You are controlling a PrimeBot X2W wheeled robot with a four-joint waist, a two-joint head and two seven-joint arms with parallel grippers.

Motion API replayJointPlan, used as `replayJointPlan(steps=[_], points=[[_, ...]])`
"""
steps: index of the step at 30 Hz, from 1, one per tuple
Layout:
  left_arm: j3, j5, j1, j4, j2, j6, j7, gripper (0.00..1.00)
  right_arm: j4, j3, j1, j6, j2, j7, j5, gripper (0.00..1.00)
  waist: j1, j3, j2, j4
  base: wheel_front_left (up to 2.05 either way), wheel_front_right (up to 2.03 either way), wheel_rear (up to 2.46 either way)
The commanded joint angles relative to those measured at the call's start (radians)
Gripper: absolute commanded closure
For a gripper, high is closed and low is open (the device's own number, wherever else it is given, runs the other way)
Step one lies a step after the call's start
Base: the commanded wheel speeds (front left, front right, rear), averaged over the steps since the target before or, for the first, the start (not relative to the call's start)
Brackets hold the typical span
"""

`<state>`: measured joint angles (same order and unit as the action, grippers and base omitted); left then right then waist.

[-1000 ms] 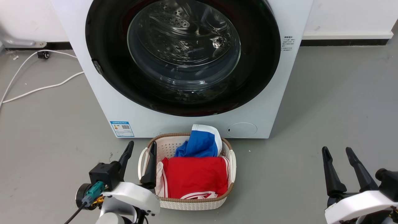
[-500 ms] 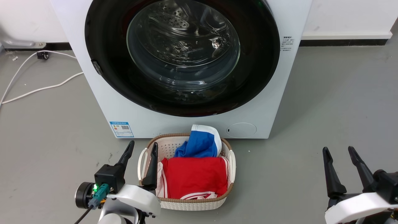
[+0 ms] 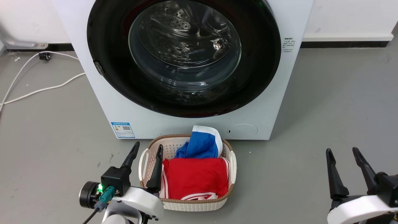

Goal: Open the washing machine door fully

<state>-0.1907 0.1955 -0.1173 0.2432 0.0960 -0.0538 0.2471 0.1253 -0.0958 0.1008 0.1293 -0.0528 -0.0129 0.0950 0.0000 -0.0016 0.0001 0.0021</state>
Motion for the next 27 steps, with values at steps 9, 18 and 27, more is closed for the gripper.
replayJointPlan(steps=[9,18,27], points=[[0.008,-0.04,-0.012,0.027,-0.012,-0.02,0.02,0.0,0.005,-0.004,0.018,0.001,0.004,-0.021,-0.038,0.0,0.0,-0.002,-0.0001,-0.001,0.0,0.0,0.0],[0.024,-0.017,-0.011,0.032,-0.024,-0.031,0.019,0.0,-0.007,-0.008,0.011,0.001,0.004,-0.023,-0.026,0.0,0.0,-0.002,-0.0001,0.0,0.0,0.0,0.0],[0.036,-0.019,-0.009,0.028,-0.031,-0.037,0.018,0.0,-0.035,-0.025,0.0,0.001,0.004,-0.019,0.089,1.0,0.0,-0.001,-0.0001,0.001,0.0,0.0,0.0]])
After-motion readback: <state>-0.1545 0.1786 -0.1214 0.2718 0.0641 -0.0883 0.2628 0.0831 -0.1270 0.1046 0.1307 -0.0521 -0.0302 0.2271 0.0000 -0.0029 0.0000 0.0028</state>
